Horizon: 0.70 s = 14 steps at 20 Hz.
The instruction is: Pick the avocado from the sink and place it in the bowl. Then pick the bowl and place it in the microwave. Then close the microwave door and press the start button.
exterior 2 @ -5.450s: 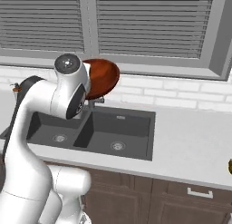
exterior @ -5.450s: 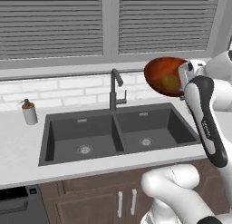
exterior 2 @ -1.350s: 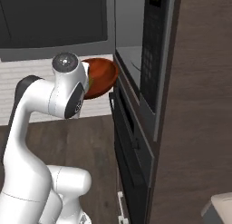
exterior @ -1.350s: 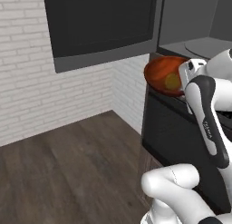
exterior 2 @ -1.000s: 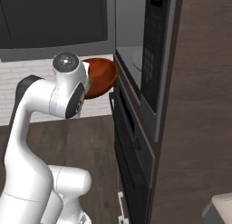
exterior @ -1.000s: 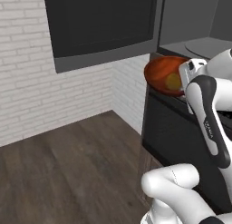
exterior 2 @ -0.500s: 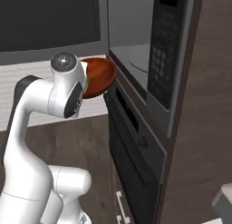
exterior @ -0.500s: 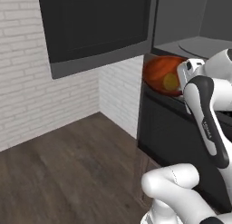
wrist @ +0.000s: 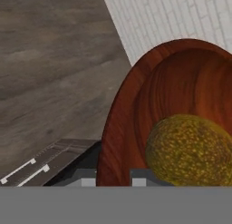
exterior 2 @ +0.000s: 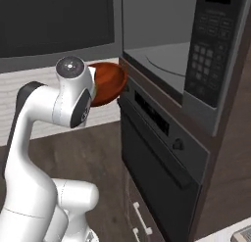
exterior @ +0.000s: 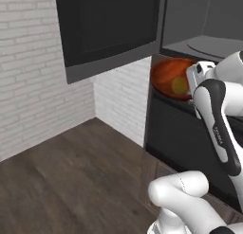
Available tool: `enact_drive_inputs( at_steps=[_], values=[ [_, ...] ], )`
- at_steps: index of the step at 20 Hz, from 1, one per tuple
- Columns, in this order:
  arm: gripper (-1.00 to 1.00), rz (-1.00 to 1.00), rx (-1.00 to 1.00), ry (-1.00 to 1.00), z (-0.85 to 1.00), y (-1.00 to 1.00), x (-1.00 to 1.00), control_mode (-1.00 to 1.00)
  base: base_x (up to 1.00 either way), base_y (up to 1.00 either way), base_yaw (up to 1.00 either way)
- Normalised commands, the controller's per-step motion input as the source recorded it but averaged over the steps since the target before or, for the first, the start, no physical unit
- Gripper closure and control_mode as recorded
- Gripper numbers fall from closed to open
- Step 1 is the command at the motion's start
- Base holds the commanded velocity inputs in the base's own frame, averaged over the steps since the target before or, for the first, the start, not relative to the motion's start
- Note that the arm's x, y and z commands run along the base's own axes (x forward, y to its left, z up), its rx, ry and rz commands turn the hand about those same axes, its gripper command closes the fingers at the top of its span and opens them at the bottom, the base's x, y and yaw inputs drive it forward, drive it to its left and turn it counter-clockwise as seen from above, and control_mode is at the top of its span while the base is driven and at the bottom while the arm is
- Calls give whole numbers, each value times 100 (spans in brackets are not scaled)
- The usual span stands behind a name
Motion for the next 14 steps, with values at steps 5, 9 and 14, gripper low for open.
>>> enact_drive_inputs(
  at_steps=[5,9,14],
  values=[
    [100,0,0,0,0,0,0,100,53,8,-29],
    [100,0,0,0,0,0,0,100,28,1,-35],
    [100,0,0,0,0,0,0,100,3,0,-33]
  ],
)
